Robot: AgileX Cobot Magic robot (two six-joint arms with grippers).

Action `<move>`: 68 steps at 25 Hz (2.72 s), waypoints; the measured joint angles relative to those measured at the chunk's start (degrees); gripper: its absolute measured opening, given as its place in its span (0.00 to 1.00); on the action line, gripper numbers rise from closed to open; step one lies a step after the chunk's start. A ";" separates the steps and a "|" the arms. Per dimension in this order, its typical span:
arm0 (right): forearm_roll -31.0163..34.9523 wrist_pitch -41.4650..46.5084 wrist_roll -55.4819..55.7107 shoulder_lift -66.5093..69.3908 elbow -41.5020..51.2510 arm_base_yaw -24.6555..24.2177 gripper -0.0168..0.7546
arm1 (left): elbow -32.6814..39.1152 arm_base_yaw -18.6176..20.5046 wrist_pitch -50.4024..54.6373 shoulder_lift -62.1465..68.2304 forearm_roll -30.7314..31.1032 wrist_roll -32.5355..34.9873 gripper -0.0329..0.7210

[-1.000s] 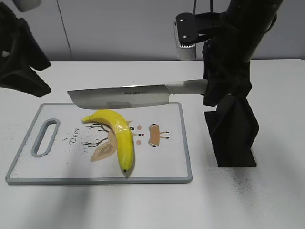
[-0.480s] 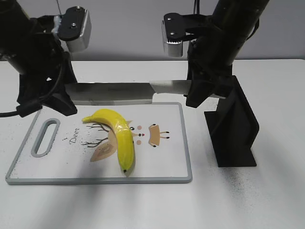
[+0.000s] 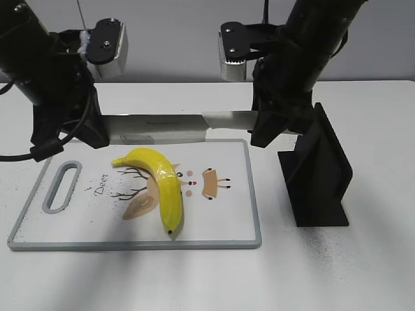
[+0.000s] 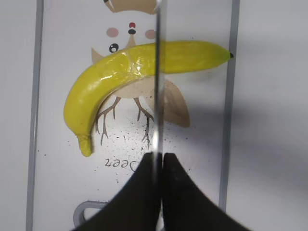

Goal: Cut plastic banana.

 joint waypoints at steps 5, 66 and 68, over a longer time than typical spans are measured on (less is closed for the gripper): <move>-0.28 -0.75 -0.31 1.20 -0.46 0.00 0.23 | 0.00 0.05 -0.62 1.05 0.33 0.05 0.04; -6.26 -3.08 3.01 6.81 -7.22 0.41 0.23 | 2.25 0.16 -9.05 2.50 -3.97 -4.50 0.80; -6.39 -3.12 3.32 6.81 -7.22 0.41 0.23 | 2.25 0.10 -8.93 2.38 -4.80 -4.61 0.90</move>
